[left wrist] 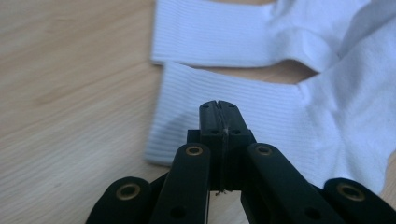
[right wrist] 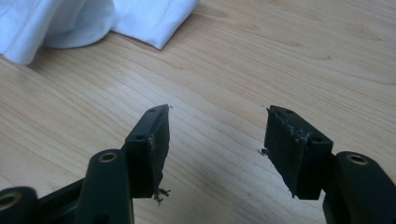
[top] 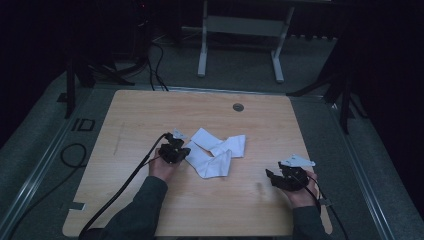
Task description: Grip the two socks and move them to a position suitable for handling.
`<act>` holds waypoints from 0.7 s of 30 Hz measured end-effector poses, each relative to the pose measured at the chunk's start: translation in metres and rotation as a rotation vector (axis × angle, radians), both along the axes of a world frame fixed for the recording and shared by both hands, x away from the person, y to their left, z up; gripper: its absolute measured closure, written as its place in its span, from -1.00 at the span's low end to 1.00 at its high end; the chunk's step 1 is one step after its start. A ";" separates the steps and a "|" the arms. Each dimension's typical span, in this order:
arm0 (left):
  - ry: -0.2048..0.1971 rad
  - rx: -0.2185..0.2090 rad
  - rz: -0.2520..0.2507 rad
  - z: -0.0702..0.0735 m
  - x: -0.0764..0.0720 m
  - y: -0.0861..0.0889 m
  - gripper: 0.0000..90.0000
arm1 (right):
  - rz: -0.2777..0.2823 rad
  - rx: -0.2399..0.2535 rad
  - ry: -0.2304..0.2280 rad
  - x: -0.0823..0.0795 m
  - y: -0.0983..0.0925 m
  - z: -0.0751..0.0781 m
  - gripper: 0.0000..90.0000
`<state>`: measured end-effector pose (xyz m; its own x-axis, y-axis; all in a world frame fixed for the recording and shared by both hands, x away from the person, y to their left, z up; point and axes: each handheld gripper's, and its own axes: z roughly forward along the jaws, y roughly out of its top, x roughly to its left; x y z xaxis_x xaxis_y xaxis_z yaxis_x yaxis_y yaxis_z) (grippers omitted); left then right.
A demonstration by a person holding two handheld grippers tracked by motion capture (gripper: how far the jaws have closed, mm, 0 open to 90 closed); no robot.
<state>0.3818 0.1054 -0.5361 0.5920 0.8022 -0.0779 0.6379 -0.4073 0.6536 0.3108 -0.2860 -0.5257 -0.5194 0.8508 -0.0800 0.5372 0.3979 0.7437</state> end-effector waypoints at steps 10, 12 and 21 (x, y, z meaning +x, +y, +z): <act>0.006 0.062 -0.020 -0.011 -0.005 -0.010 1.00 | 0.009 -0.010 0.006 0.000 0.003 -0.001 -0.12; 0.002 0.071 -0.022 -0.011 -0.007 -0.010 1.00 | 0.010 -0.012 0.006 0.000 0.003 0.000 -0.12; 0.030 0.024 0.000 -0.013 -0.021 0.007 1.00 | 0.019 -0.021 0.004 0.000 0.005 0.003 -0.12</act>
<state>0.3606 0.1124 -0.5487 0.5897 0.8040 -0.0765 0.6571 -0.4225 0.6243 0.3107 -0.2811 -0.5232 -0.5358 0.8389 -0.0955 0.5327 0.4236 0.7326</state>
